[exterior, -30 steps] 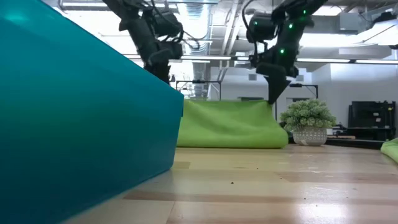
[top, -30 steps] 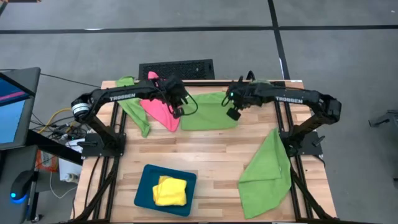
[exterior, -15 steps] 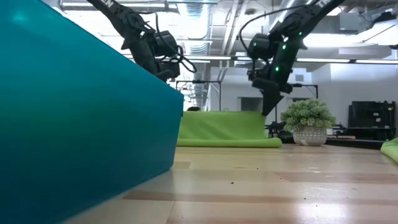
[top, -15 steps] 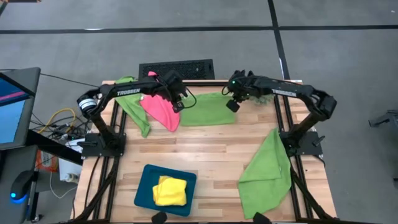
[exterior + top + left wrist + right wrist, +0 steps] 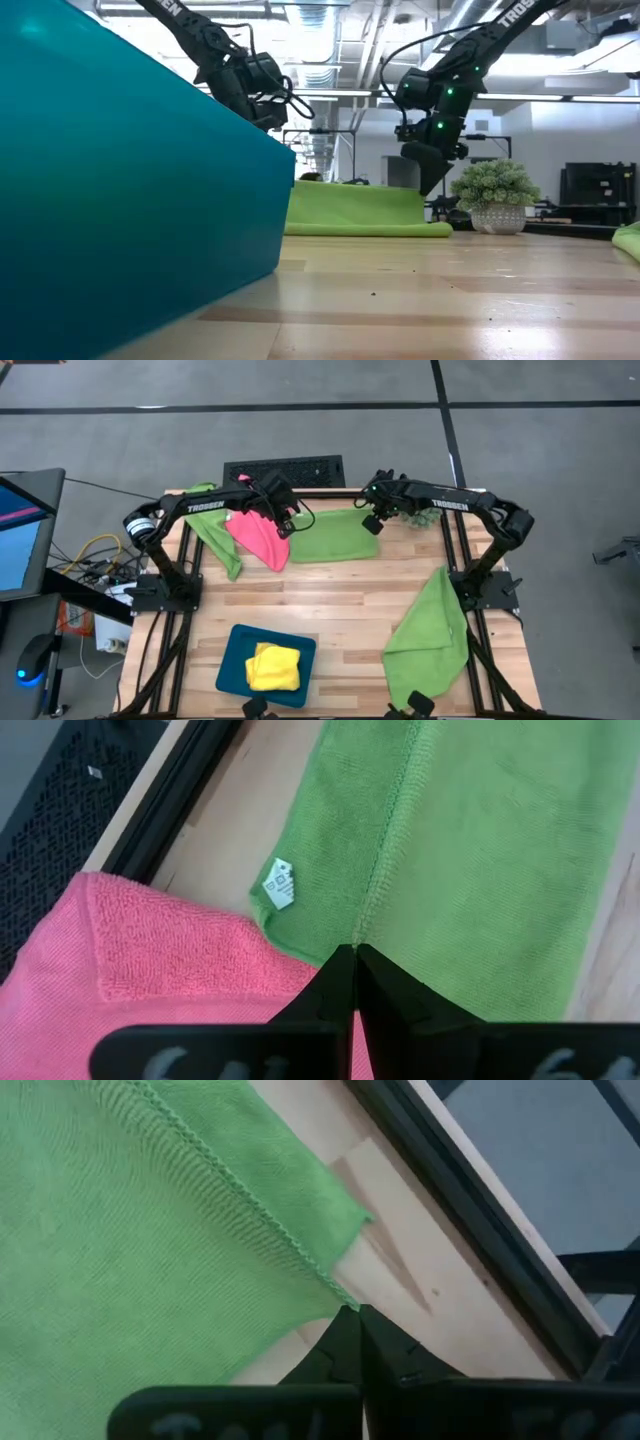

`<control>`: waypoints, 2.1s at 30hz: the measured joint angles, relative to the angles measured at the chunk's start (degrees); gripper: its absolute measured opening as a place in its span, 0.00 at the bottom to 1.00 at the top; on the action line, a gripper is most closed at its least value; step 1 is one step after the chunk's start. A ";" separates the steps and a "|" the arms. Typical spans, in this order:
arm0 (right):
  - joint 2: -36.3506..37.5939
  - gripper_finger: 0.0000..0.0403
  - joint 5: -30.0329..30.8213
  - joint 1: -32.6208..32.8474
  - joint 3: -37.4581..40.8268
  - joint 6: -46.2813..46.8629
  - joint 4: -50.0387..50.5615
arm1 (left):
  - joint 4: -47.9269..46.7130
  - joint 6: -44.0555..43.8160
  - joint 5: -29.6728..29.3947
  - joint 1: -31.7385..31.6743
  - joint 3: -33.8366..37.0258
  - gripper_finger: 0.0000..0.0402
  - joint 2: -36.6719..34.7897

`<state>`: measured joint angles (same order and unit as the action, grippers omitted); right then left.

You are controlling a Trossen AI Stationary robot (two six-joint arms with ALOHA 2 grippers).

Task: Fold microfiber towels
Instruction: Fold the top right green microfiber towel

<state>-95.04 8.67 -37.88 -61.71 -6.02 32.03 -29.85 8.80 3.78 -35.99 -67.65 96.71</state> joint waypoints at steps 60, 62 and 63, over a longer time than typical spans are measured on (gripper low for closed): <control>-17.12 0.47 -18.14 -9.14 -15.95 -20.64 6.29 | 6.00 0.27 13.25 5.87 4.23 0.29 -0.09; -18.07 0.47 -18.22 -8.75 -16.55 -21.05 6.50 | 6.25 0.46 13.11 5.86 4.21 0.29 0.31; -18.42 0.47 -18.21 -8.60 -16.74 -21.07 6.49 | 6.40 0.44 13.17 5.86 4.21 0.29 0.64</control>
<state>-113.47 -9.54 -46.48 -78.45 -27.09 38.52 -23.44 9.23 16.95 -30.13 -63.44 97.34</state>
